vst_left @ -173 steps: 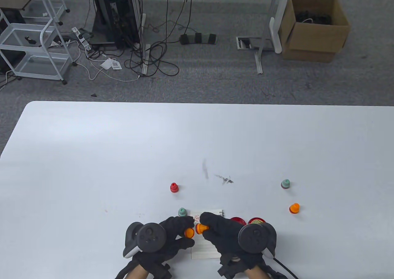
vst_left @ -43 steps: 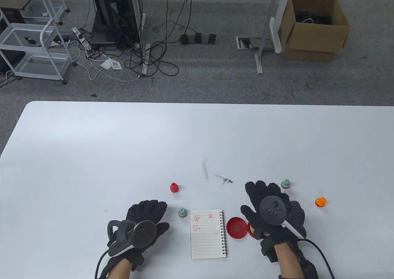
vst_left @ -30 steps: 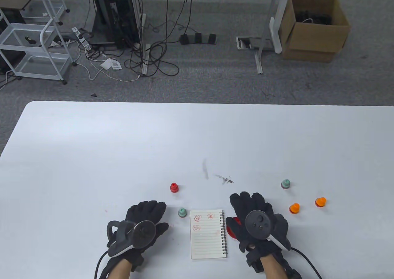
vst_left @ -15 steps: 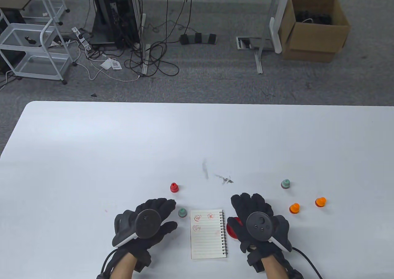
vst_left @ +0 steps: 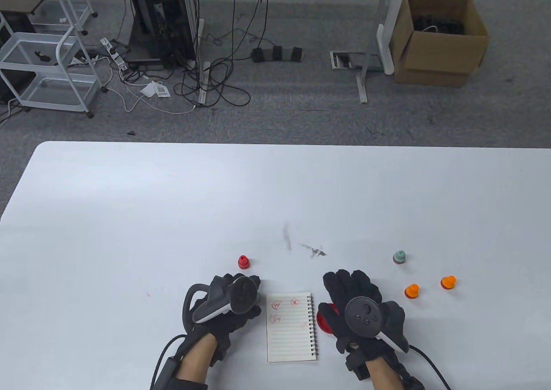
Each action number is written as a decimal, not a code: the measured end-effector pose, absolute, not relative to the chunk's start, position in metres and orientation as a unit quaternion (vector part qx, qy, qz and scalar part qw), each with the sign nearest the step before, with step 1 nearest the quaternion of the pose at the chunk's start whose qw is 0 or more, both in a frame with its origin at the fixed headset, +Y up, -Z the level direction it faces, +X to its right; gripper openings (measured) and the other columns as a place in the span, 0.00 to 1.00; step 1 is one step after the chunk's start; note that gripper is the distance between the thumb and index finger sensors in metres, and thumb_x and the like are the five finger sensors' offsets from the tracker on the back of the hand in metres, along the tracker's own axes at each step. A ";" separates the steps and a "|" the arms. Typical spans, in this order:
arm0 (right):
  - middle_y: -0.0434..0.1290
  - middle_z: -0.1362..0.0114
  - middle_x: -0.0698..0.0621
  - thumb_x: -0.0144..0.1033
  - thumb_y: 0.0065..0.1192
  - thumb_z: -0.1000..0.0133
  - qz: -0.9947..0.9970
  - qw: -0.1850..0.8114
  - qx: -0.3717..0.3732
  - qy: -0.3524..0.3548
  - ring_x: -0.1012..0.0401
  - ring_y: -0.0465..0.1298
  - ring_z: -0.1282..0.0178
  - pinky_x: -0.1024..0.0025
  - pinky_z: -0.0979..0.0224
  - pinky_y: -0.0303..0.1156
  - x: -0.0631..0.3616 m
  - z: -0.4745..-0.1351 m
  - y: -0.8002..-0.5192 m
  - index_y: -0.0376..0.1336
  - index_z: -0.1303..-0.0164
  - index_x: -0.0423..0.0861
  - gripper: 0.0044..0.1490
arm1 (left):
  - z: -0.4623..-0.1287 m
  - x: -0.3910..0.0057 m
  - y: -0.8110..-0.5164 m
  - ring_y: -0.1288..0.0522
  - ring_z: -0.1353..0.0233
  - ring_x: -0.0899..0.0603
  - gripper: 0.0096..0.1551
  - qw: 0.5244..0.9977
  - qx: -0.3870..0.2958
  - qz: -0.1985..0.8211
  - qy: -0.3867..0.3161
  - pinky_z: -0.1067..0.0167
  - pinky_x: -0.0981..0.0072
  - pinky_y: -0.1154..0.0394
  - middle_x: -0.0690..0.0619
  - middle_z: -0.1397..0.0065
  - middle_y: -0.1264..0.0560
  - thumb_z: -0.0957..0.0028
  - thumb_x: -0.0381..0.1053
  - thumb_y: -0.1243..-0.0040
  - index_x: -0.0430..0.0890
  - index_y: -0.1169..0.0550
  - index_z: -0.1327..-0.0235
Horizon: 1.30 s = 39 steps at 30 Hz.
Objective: Stamp reward stamp onto notebook
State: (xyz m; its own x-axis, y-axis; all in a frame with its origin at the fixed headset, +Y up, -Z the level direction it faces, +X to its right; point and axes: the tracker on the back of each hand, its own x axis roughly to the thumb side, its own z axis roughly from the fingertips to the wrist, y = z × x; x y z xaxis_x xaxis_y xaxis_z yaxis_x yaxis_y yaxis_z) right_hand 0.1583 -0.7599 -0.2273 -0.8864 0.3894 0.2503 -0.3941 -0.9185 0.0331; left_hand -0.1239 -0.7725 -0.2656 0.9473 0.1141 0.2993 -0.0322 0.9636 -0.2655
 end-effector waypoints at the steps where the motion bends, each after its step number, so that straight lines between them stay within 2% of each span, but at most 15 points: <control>1: 0.57 0.15 0.39 0.54 0.59 0.47 0.971 0.202 0.127 -0.009 0.29 0.51 0.19 0.25 0.26 0.51 0.158 -0.227 -0.760 0.55 0.19 0.48 0.45 | -0.267 -0.122 -0.775 0.25 0.31 0.41 0.43 0.979 -0.131 0.033 -0.155 0.25 0.41 0.30 0.51 0.28 0.26 0.54 0.64 0.34 0.55 0.31 0.22; 20: 0.58 0.16 0.39 0.52 0.59 0.46 0.971 0.201 0.127 -0.007 0.29 0.54 0.20 0.27 0.26 0.53 0.158 -0.228 -0.759 0.56 0.20 0.48 0.44 | -0.271 -0.118 -0.788 0.26 0.35 0.42 0.37 0.982 -0.121 0.034 -0.139 0.25 0.41 0.30 0.52 0.33 0.26 0.53 0.60 0.33 0.55 0.28 0.28; 26: 0.59 0.16 0.39 0.52 0.59 0.47 0.971 0.200 0.134 -0.010 0.29 0.54 0.20 0.26 0.26 0.53 0.156 -0.226 -0.759 0.56 0.20 0.48 0.44 | -0.255 -0.130 -0.772 0.25 0.29 0.40 0.39 0.984 -0.076 0.055 -0.150 0.26 0.40 0.29 0.51 0.28 0.26 0.54 0.58 0.32 0.54 0.31 0.27; 30: 0.59 0.17 0.39 0.52 0.58 0.46 0.967 0.204 0.150 -0.003 0.29 0.54 0.20 0.26 0.26 0.53 0.148 -0.222 -0.760 0.56 0.20 0.47 0.44 | -0.238 -0.143 -0.759 0.22 0.28 0.38 0.40 0.982 -0.051 0.095 -0.154 0.28 0.40 0.26 0.48 0.25 0.25 0.53 0.55 0.31 0.53 0.33 0.26; 33: 0.59 0.17 0.39 0.52 0.58 0.46 0.964 0.210 0.166 -0.001 0.29 0.54 0.20 0.26 0.26 0.53 0.140 -0.219 -0.759 0.56 0.21 0.47 0.44 | -0.226 -0.153 -0.754 0.20 0.31 0.39 0.40 0.977 -0.035 0.135 -0.159 0.30 0.41 0.24 0.49 0.28 0.23 0.53 0.53 0.30 0.52 0.34 0.27; 39: 0.60 0.17 0.39 0.51 0.59 0.47 0.947 0.248 0.201 -0.004 0.29 0.54 0.21 0.27 0.26 0.54 0.124 -0.212 -0.756 0.56 0.21 0.47 0.43 | -0.207 -0.162 -0.756 0.22 0.37 0.44 0.41 0.953 0.024 0.238 -0.186 0.29 0.41 0.25 0.53 0.36 0.24 0.55 0.54 0.28 0.53 0.32 0.28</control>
State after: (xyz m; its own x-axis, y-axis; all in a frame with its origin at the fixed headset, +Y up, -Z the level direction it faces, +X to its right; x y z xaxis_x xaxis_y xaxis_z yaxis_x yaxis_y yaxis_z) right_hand 0.1242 -0.7562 -0.2117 -0.7955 0.4691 0.3836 -0.4721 -0.8766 0.0930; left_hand -0.1622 -0.7562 -0.2073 0.8174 0.4445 0.3665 -0.4626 0.8856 -0.0423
